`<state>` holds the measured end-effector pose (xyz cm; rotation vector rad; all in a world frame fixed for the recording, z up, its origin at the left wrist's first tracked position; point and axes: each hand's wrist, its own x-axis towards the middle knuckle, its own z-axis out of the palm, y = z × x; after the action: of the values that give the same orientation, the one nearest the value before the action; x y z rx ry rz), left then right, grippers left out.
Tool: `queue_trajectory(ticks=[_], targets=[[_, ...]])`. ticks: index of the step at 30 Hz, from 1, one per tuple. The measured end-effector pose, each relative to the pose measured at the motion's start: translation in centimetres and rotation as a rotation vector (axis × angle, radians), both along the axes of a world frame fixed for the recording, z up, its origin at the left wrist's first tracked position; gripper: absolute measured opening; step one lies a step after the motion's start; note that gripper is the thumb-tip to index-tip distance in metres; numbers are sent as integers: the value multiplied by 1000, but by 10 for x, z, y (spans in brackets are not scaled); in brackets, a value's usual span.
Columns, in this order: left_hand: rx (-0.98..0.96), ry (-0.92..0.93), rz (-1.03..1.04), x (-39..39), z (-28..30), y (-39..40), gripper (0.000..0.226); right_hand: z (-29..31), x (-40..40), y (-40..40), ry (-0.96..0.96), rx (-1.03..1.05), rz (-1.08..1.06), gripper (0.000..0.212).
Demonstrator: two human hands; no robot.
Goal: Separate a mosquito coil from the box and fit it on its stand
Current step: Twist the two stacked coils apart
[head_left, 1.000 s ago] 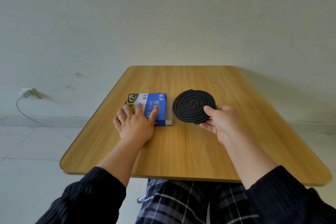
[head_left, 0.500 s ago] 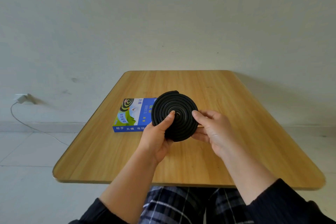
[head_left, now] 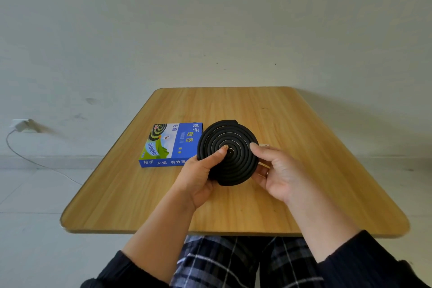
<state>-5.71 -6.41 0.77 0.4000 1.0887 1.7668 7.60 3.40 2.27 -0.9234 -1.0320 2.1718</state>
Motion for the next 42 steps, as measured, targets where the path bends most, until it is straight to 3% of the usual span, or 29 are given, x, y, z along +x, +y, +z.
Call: queue_trajectory(ticks=[2,5,13,17,24,30,35,42], targets=[[25,-44,-52,0,0,0,28,0,0,-1,56,-96,34,42],[63,-90,-111,0,-1,0,20,0,1,-1,102,-144,58,44],[22,-11,-156,2,-3,1,30,2,3,3,-36,64,47,48],[25,-3,-189,1,-3,0,32,-3,5,3,1,3,81,41],[22,-7,-168,3,-2,0,37,-2,3,1,-56,158,49,38],[73,-14,-146,4,-4,0,26,-10,-2,-3,71,54,-37,15],[151,-50,-175,4,-7,-2,22,-11,-4,-7,80,22,19,24],[152,-51,-124,3,-13,0,23,-10,-4,-8,-28,289,38,13]])
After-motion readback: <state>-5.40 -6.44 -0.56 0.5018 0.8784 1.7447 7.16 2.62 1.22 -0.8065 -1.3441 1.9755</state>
